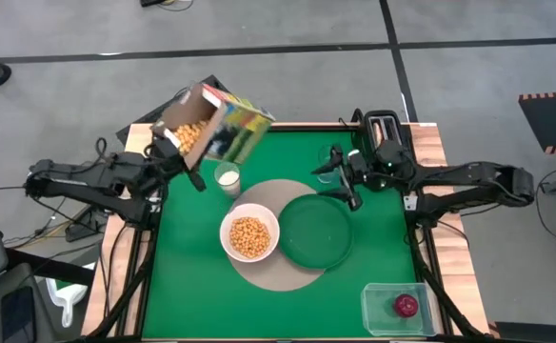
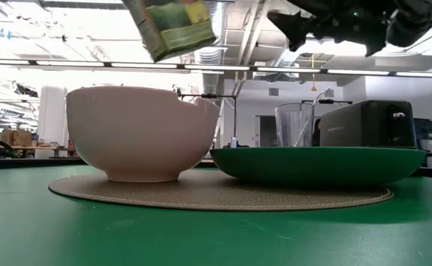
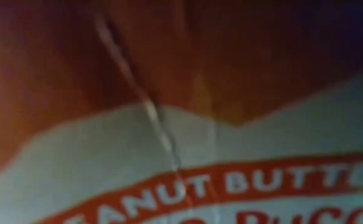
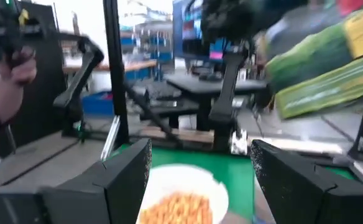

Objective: Arrange a breakfast setting
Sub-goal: Pour the cereal from the cereal box into the bowl

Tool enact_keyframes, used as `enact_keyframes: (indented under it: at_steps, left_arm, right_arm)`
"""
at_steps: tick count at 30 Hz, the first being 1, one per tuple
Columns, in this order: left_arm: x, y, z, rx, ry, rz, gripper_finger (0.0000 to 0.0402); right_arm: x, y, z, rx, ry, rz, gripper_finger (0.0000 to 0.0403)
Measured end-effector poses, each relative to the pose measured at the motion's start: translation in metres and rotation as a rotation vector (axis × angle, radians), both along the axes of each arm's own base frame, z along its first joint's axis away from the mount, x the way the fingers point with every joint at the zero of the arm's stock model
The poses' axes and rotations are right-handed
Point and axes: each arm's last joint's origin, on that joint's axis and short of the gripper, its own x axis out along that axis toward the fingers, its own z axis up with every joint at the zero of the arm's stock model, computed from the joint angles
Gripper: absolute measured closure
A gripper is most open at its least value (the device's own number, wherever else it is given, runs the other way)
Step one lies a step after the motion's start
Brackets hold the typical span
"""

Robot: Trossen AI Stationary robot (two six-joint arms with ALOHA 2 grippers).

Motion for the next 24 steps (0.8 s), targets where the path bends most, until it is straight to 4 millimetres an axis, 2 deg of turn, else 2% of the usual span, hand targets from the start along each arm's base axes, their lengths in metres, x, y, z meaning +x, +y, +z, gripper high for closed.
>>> enact_keyframes:
  at_steps: [9, 18, 24]
  left_arm:
    - [-0.013, 0.011, 0.004, 0.014, 0.088, 0.335, 0.0310]
    - [-0.026, 0.039, -0.023, -0.111, 0.195, 0.520, 0.0309]
    - [-0.034, 0.060, -0.041, -0.306, 0.261, 0.573, 0.0309]
  right_arm:
    - [0.002, 0.039, -0.008, -0.045, 0.097, 0.160, 0.0098]
    - [0.002, 0.071, -0.018, -0.062, 0.193, 0.248, 0.0098]
    - [0.001, 0.078, -0.019, -0.073, 0.194, 0.277, 0.0098]
